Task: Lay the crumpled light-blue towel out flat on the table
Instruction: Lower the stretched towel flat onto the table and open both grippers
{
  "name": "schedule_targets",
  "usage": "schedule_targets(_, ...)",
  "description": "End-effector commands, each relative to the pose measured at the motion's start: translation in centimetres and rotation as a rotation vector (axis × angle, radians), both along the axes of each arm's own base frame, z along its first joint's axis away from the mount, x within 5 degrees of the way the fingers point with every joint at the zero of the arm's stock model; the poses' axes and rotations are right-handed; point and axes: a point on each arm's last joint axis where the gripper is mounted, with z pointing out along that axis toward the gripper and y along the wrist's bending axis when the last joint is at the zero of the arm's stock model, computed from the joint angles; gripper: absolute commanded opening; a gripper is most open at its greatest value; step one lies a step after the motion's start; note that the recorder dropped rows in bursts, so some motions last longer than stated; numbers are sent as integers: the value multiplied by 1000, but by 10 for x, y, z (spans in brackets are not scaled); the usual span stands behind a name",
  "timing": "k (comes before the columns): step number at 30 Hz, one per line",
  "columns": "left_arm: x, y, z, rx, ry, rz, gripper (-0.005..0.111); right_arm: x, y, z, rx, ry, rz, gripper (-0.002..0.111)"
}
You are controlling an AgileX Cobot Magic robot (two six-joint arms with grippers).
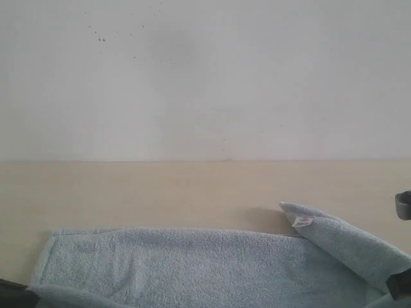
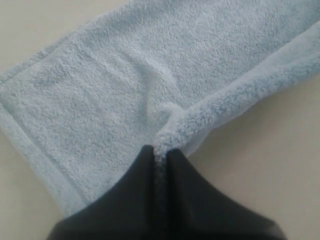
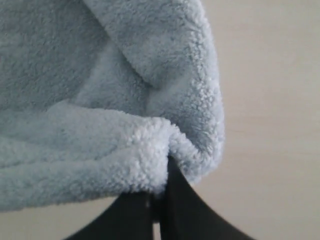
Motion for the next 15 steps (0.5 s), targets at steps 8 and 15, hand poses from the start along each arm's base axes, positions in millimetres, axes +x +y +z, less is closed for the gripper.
schedule_targets(8, -3, 1, -4, -37, 39, 44, 53, -3, 14, 0, 144, 12, 113, 13)
schedule_targets(15, 5, 5, 3, -48, -37, 118, 78, 0, 27, 3, 150, -47, 202, 54)
